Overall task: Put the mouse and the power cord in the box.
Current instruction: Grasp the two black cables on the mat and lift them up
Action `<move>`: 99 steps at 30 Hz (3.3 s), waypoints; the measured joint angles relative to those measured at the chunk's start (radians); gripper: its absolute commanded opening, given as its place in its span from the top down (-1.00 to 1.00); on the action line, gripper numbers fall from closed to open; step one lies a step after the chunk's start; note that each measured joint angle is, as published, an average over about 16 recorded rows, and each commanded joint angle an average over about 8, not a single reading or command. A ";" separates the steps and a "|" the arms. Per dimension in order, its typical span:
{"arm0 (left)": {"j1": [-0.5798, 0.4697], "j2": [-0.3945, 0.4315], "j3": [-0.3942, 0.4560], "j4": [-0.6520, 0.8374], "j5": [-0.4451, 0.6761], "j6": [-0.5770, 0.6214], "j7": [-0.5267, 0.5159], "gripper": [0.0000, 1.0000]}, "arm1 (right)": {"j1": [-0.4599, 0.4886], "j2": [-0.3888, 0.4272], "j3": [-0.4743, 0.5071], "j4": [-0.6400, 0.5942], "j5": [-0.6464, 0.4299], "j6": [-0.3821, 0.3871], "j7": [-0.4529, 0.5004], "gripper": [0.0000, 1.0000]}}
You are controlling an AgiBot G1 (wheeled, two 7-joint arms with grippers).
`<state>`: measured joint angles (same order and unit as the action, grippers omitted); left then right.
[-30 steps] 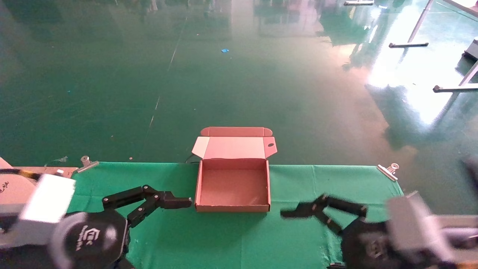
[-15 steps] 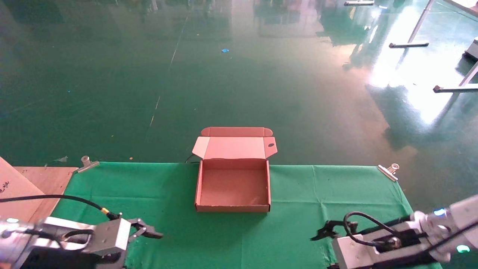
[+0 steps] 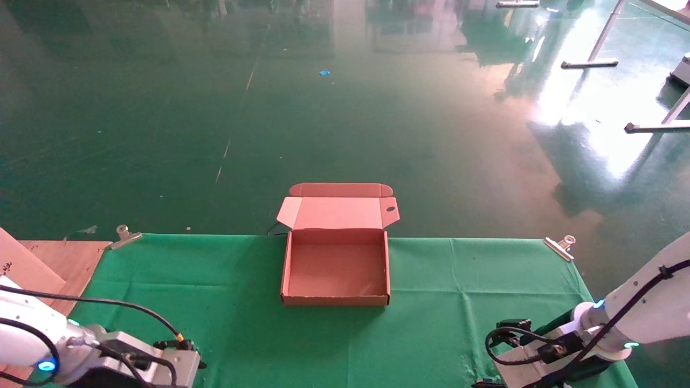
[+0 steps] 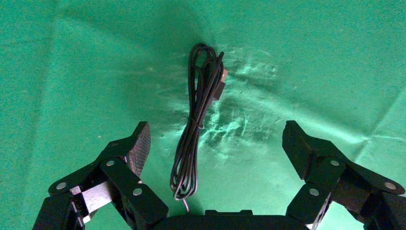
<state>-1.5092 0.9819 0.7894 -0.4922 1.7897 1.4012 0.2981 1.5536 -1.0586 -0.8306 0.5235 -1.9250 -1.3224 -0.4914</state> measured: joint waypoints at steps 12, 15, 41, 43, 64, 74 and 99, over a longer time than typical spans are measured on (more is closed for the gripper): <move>0.001 0.060 0.021 0.152 0.044 -0.102 0.084 -1.00 | 0.015 -0.088 0.001 -0.251 -0.002 0.110 -0.151 -1.00; 0.000 0.066 0.018 0.184 0.042 -0.117 0.102 -1.00 | 0.019 -0.103 0.004 -0.300 0.002 0.129 -0.181 -1.00; -0.045 0.108 0.004 0.373 0.025 -0.161 0.212 1.00 | 0.054 -0.132 0.023 -0.489 0.030 0.186 -0.307 1.00; -0.048 0.111 0.004 0.380 0.025 -0.161 0.217 1.00 | 0.056 -0.132 0.023 -0.493 0.030 0.185 -0.311 1.00; -0.068 0.122 0.002 0.429 0.021 -0.143 0.255 1.00 | 0.064 -0.129 0.027 -0.519 0.034 0.166 -0.332 1.00; -0.073 0.122 0.001 0.441 0.019 -0.129 0.268 1.00 | 0.067 -0.119 0.036 -0.523 0.048 0.149 -0.336 1.00; -0.260 0.124 0.009 0.373 0.034 -0.033 0.264 1.00 | 0.249 -0.079 0.092 -0.487 0.128 0.004 -0.348 1.00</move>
<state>-1.7695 1.1063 0.7988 -0.1189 1.8240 1.3681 0.5621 1.8030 -1.1372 -0.7386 0.0364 -1.7965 -1.3185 -0.8399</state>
